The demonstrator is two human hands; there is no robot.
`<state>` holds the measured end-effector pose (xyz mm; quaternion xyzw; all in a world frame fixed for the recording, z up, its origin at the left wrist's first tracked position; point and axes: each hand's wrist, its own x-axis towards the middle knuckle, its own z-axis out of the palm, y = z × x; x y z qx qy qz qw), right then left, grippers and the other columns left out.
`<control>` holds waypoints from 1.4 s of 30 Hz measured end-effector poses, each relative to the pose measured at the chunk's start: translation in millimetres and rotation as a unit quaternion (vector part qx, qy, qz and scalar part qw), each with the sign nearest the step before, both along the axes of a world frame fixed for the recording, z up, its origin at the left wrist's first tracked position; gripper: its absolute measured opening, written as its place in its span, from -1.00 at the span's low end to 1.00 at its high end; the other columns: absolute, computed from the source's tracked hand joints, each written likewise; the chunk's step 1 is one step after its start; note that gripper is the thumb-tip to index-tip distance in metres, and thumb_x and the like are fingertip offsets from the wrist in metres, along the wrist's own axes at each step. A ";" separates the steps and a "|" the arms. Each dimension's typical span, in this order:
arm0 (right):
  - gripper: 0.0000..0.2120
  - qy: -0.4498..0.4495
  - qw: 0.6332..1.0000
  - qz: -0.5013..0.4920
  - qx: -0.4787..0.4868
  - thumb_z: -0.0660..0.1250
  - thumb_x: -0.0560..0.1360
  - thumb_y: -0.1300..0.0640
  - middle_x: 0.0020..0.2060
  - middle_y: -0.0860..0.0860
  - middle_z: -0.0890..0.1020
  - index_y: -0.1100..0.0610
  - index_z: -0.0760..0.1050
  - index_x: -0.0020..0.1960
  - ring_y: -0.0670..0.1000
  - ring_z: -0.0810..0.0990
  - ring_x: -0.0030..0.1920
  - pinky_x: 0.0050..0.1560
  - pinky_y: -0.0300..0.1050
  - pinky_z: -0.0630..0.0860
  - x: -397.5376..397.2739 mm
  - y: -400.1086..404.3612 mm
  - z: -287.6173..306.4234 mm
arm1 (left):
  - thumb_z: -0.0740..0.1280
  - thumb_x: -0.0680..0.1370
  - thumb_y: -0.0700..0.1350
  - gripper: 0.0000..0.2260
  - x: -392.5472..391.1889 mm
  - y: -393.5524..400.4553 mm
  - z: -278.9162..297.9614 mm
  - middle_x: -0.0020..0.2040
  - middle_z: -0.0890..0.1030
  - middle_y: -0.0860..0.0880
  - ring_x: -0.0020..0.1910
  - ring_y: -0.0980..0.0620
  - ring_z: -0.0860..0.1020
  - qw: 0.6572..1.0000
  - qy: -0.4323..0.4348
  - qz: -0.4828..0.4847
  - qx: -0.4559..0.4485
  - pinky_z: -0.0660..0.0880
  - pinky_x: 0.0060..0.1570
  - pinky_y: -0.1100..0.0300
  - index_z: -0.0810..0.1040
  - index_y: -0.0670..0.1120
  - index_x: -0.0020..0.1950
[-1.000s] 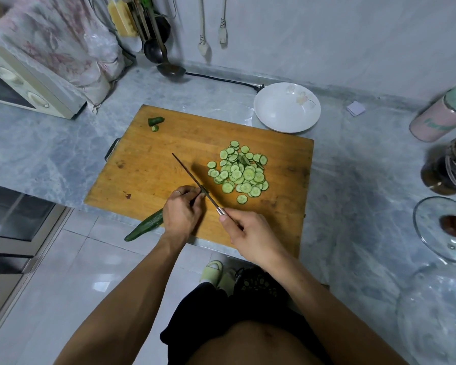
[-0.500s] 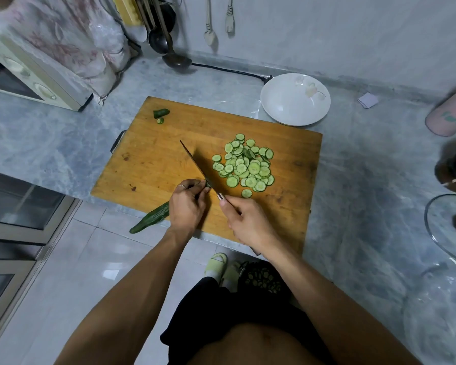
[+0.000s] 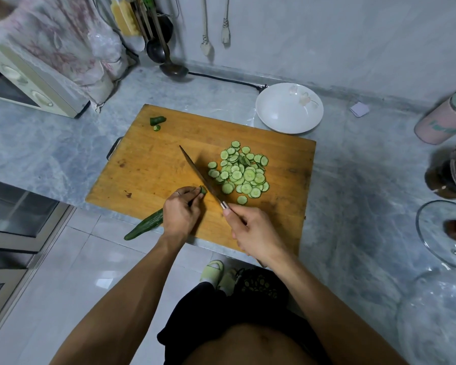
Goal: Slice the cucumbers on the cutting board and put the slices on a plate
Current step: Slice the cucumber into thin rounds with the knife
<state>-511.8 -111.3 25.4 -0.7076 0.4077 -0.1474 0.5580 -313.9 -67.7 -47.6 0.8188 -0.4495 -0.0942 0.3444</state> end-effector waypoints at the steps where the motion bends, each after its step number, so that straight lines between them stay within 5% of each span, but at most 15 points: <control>1: -0.74 0.004 1.000 0.005 -0.005 0.20 0.66 -0.06 -0.40 0.03 0.45 0.04 0.61 0.08 -0.05 0.36 -0.44 -0.41 -0.12 0.33 0.2 3.2 -0.3 | 0.42 0.50 -0.18 -0.86 -0.2 0.0 1.0 0.01 0.68 -0.07 -0.09 -0.05 0.64 1.000 0.001 -0.002 0.001 0.57 -0.07 0.15 0.71 -0.16 0.03; 10: -0.73 0.005 1.000 0.020 -0.022 0.19 0.66 -0.03 -0.42 0.07 0.48 0.05 0.61 0.17 -0.05 0.39 -0.43 -0.40 -0.01 0.41 -6.4 15.3 4.4 | 0.39 0.51 -0.22 -0.86 -1.2 -0.3 -0.4 0.02 0.67 -0.08 -0.10 -0.07 0.62 1.000 0.005 0.002 0.013 0.44 -0.09 0.28 0.71 -0.19 0.02; 15: -0.73 0.003 1.000 0.018 0.000 0.17 0.67 -0.05 -0.42 0.02 0.44 0.04 0.60 0.12 -0.07 0.33 -0.47 -0.45 -0.17 0.29 -1.5 13.0 1.5 | 0.38 0.51 -0.23 -0.85 -1.2 0.1 -2.5 0.04 0.67 -0.09 -0.08 -0.09 0.62 1.000 0.003 0.004 0.018 0.45 -0.08 0.26 0.70 -0.18 0.03; 21: -0.69 -0.003 1.000 0.015 0.004 0.17 0.67 -0.04 -0.45 0.00 0.35 0.14 0.57 0.03 -0.09 0.25 -0.50 -0.49 -0.15 0.19 13.1 8.2 -7.1 | 0.39 0.50 -0.24 -0.85 -3.6 -0.5 -1.4 0.05 0.67 -0.12 -0.10 -0.15 0.62 1.000 -0.012 0.007 0.019 0.45 -0.11 0.23 0.69 -0.20 0.04; 27: -0.73 -0.005 1.000 0.011 -0.002 0.17 0.67 -0.04 -0.47 -0.05 0.35 -0.10 0.47 -0.19 -0.05 0.27 -0.45 -0.44 -0.06 0.23 13.2 12.0 -13.5 | 0.39 0.52 -0.22 -0.85 -3.1 -0.1 -0.6 0.04 0.67 -0.09 -0.08 -0.09 0.63 1.000 -0.004 0.006 0.015 0.46 -0.06 0.28 0.69 -0.19 0.05; 30: -0.75 0.008 1.000 -0.002 0.003 0.17 0.67 -0.05 -0.45 -0.08 0.42 -0.03 0.59 -0.02 -0.09 0.32 -0.47 -0.43 -0.16 0.29 11.0 4.9 -12.0 | 0.40 0.51 -0.22 -0.84 -0.3 2.6 -1.1 0.05 0.67 -0.08 -0.07 -0.04 0.63 1.000 -0.009 -0.007 0.009 0.47 -0.02 0.30 0.70 -0.17 0.07; 35: -0.73 0.025 1.000 -0.012 -0.004 0.17 0.66 -0.08 -0.42 0.02 0.47 0.00 0.59 -0.01 -0.03 0.37 -0.47 -0.45 -0.10 0.33 4.7 -6.3 -12.6 | 0.43 0.49 -0.25 -0.86 0.9 1.7 -0.8 0.03 0.69 -0.09 -0.04 0.03 0.65 0.999 0.032 0.010 0.001 0.38 0.07 0.51 0.71 -0.18 0.02; 39: -0.75 0.016 1.000 -0.017 -0.002 0.19 0.66 -0.07 -0.43 0.00 0.48 -0.05 0.58 -0.07 -0.05 0.37 -0.49 -0.45 -0.11 0.33 -1.8 -6.8 -9.7 | 0.43 0.48 -0.23 -0.86 1.7 2.0 -2.9 0.04 0.69 -0.07 -0.04 0.06 0.65 1.000 0.024 0.011 0.001 0.40 0.08 0.46 0.71 -0.16 0.02; 42: -0.73 0.014 1.000 0.003 -0.019 0.18 0.67 -0.05 -0.42 0.04 0.46 0.03 0.62 0.08 -0.07 0.37 -0.47 -0.47 -0.10 0.32 -4.5 -1.1 -4.5 | 0.44 0.48 -0.24 -0.87 2.7 2.1 -3.8 0.02 0.70 -0.09 -0.04 0.03 0.66 1.000 0.016 0.006 -0.011 0.45 0.09 0.38 0.71 -0.17 0.01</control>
